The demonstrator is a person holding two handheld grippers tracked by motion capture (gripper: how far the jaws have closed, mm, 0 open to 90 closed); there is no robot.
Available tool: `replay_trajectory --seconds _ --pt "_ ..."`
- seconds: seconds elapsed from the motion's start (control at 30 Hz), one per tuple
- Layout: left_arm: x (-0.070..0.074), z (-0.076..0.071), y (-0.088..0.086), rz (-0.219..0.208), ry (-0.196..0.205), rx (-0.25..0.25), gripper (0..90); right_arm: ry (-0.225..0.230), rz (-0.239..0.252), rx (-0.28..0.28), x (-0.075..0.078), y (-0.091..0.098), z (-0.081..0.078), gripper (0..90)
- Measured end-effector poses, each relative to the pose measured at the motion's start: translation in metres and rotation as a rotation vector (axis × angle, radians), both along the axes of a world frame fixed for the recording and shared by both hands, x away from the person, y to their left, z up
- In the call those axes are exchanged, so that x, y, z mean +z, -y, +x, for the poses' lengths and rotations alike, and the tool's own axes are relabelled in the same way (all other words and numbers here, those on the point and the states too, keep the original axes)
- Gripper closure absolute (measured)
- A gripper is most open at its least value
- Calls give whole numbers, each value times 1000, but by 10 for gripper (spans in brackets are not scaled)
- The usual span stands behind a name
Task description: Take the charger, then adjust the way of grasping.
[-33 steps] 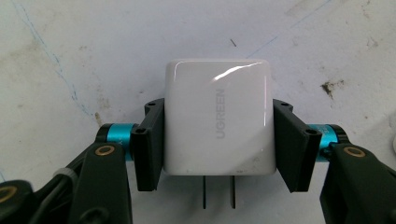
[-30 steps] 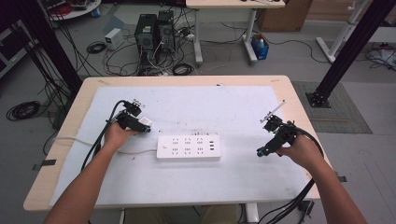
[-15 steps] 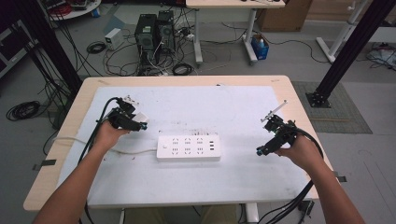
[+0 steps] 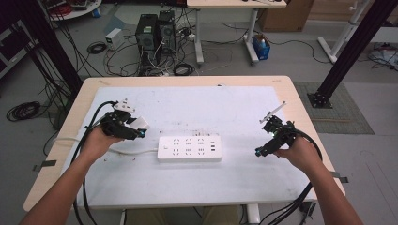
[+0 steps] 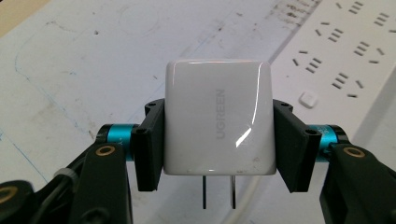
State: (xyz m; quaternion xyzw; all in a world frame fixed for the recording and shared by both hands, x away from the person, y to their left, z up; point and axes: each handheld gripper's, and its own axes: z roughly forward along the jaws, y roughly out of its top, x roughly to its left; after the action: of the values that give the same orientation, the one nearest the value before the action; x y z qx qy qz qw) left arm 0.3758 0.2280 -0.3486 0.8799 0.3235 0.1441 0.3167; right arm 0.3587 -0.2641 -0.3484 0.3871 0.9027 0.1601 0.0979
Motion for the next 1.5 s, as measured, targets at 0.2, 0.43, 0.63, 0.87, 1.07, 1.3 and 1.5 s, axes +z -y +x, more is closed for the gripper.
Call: replay_trajectory --seconds 0.2,0.43,0.63,0.87,1.07,1.3,1.5 --pt "6 -16 0 -18 4 6 427 13 9 13 2 -5 -1 15" --pt "8 -31 8 -20 14 -26 427 17 4 9 3 -6 -5 15" --pt "11 -35 13 -28 22 -41 426 22 8 17 3 -11 -8 15" --pt "17 -37 21 -33 37 -72 427 25 26 6 5 -13 -8 15" --pt "15 -34 32 -46 38 -113 426 16 54 -17 5 -21 -10 15" --pt "10 -30 46 -84 53 -202 426 -33 172 -23 7 -31 -14 15" --pt "3 -30 58 -106 53 -254 426 -69 335 -55 8 -36 -17 16"
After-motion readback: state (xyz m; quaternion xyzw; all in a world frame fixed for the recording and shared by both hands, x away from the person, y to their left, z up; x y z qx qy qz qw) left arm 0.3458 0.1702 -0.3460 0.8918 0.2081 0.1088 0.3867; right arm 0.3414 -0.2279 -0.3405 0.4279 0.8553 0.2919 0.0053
